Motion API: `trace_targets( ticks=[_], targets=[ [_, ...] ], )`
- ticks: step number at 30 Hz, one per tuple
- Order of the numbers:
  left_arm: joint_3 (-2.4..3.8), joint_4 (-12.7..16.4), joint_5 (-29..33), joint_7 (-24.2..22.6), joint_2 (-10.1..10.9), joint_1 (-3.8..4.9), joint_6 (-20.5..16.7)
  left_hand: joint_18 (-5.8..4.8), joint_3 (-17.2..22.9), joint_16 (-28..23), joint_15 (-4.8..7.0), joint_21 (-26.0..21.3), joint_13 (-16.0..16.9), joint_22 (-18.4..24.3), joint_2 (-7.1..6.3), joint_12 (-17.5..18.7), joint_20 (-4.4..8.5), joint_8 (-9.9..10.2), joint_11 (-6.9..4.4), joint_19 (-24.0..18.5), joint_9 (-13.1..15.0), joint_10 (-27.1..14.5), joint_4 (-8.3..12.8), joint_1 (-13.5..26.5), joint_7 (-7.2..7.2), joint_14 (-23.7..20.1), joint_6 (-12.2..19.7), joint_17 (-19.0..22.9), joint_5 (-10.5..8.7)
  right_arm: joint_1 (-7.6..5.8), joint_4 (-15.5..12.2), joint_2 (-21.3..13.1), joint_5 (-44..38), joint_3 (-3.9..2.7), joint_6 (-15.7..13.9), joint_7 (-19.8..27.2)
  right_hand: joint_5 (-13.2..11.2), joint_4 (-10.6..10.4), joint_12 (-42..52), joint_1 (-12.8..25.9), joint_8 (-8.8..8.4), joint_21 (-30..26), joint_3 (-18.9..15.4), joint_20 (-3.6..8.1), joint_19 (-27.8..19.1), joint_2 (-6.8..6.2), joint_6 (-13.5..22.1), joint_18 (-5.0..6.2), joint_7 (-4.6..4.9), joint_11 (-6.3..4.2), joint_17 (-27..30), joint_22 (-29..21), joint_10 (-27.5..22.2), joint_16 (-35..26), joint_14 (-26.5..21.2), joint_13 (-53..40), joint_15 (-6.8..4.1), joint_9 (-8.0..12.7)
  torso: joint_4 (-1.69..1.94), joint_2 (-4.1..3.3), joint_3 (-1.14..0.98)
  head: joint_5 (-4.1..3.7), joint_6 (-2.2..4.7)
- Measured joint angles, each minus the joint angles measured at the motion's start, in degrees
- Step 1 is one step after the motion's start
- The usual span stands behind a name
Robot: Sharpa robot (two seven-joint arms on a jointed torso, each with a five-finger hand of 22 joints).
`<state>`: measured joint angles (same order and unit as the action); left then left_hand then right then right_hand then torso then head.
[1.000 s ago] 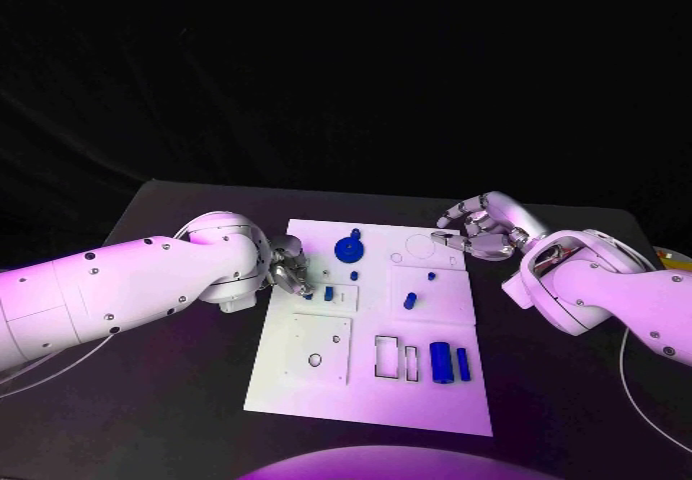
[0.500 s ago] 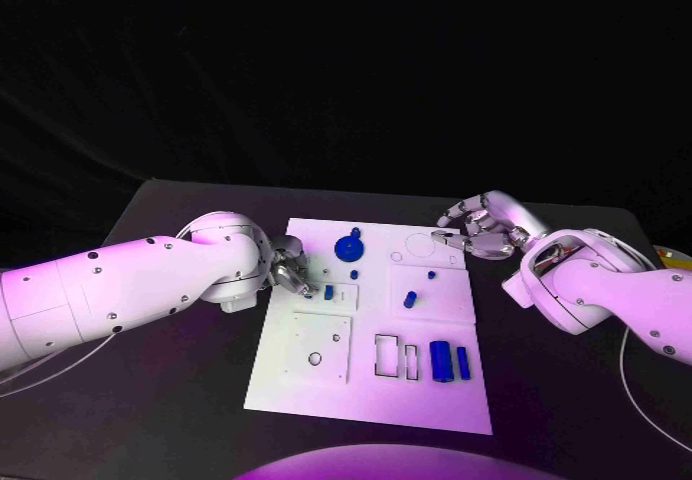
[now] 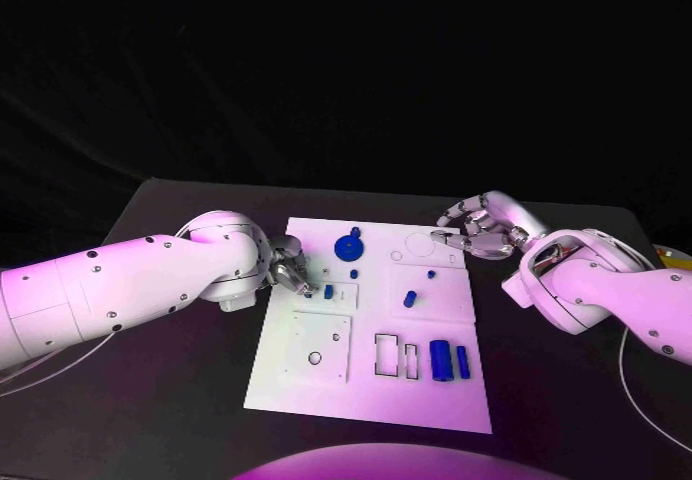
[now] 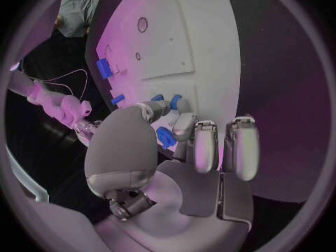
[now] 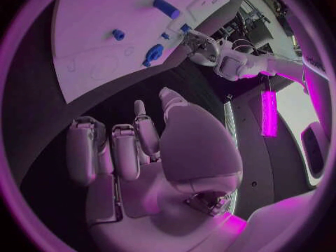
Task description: Assemble the parts on the task board
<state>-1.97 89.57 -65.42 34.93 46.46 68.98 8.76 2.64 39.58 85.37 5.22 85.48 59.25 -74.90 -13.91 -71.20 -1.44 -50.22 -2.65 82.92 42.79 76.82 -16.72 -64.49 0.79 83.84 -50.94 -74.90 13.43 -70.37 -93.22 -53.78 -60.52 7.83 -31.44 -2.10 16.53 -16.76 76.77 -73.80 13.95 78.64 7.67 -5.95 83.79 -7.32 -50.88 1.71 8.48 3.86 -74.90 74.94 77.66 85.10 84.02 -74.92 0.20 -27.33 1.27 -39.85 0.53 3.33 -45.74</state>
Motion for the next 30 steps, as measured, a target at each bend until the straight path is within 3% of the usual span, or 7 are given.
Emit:
trace_targets(
  ticks=[14,30],
  targets=[
    [-0.06,-0.61,0.35,0.10,-0.04,-0.07,-0.08,0.00,-7.12,0.00,0.00,0.00,-0.03,0.00,1.61,0.00,0.21,-0.01,0.00,0.21,-1.19,0.00,-0.16,5.77,-0.18,0.00,-0.16,0.00,0.03,0.04,0.01,-0.05,0.01,0.00,-0.01,-0.01,0.00,0.00,0.00,0.22,0.00,0.00,0.00,0.00,0.00,0.22,0.00,0.00,0.00,0.00,0.00,-0.01,0.00,0.00,0.00,0.00,0.00,-0.05,0.00,-0.01,-0.01,-0.07,0.04],
    [-0.06,-0.81,0.62,0.14,0.10,-0.10,-0.46,0.00,-13.73,0.00,-0.01,0.00,-0.15,0.00,2.23,-0.21,0.20,-0.01,0.01,0.20,-1.87,-0.01,-0.22,8.19,-0.18,0.00,-0.16,0.00,0.03,0.05,-0.07,-0.17,0.02,0.00,-0.01,-0.02,0.00,0.00,0.00,0.52,0.00,0.00,0.00,0.00,0.00,0.53,0.00,0.00,0.00,0.00,-0.04,-0.02,0.00,0.00,0.00,0.00,0.00,-0.04,0.00,-0.01,-0.01,-0.09,0.16]
  ],
)
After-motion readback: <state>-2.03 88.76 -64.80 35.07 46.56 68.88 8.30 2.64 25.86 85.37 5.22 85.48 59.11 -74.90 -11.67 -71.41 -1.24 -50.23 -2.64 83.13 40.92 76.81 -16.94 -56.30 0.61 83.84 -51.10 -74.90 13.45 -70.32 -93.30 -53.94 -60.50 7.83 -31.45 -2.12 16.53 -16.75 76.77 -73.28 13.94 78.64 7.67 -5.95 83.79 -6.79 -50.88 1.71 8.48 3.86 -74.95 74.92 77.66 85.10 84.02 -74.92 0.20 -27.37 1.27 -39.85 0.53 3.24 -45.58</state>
